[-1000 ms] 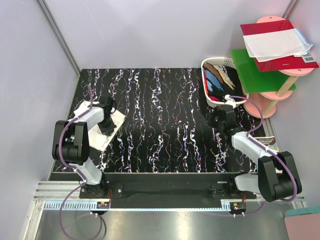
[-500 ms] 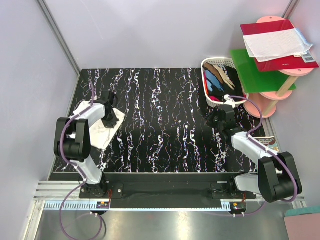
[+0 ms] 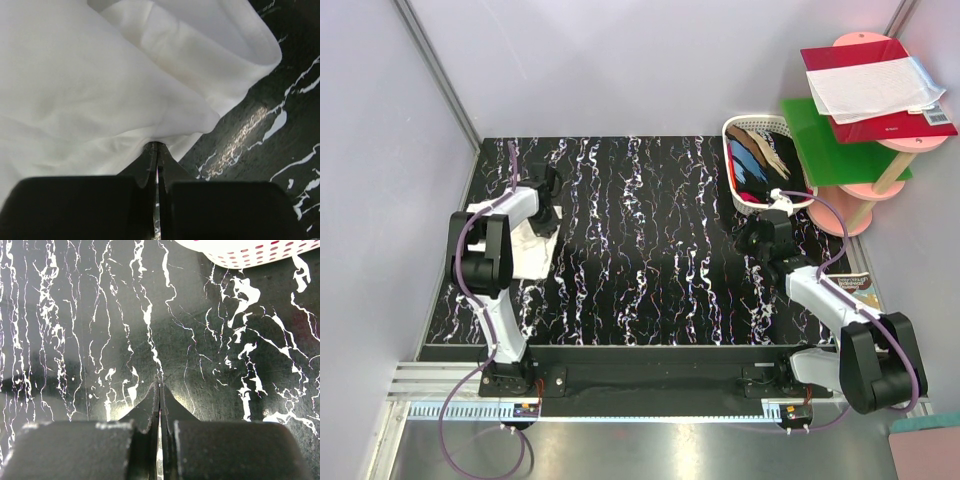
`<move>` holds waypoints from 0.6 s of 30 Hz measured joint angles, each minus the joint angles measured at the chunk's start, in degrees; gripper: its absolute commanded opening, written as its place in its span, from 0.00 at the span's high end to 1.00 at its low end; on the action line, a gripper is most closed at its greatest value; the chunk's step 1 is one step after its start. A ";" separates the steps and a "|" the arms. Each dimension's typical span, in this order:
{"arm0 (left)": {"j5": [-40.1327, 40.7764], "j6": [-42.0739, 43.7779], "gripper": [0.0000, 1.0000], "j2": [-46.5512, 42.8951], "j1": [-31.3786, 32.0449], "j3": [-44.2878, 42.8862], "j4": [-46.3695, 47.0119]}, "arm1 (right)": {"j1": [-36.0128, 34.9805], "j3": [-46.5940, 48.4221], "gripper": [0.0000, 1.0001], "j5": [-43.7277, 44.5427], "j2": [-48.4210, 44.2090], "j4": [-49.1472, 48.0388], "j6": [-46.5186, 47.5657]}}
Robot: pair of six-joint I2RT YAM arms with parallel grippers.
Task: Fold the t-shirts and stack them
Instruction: Neatly place the folded tshirt to the corner
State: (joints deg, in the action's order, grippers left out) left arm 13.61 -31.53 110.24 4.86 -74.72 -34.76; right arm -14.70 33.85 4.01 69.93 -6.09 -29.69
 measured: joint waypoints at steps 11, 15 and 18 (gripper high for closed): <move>2.10 -0.11 1.00 2.14 -5.53 -2.69 -0.13 | 0.00 0.00 1.00 0.04 -1.57 1.27 0.57; 1.92 -0.02 0.91 1.88 -7.28 -2.27 0.63 | 0.00 0.00 1.00 0.02 -1.57 1.46 0.81; 1.68 0.61 0.55 0.57 -7.34 -0.46 2.43 | 0.00 0.00 1.00 0.02 -1.70 1.53 0.83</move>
State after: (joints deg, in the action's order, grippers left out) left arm 15.29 -30.92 110.80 -2.48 -75.18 -32.34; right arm -14.70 33.85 4.03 68.23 -4.56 -28.86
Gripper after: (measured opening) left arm 0.118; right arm 0.010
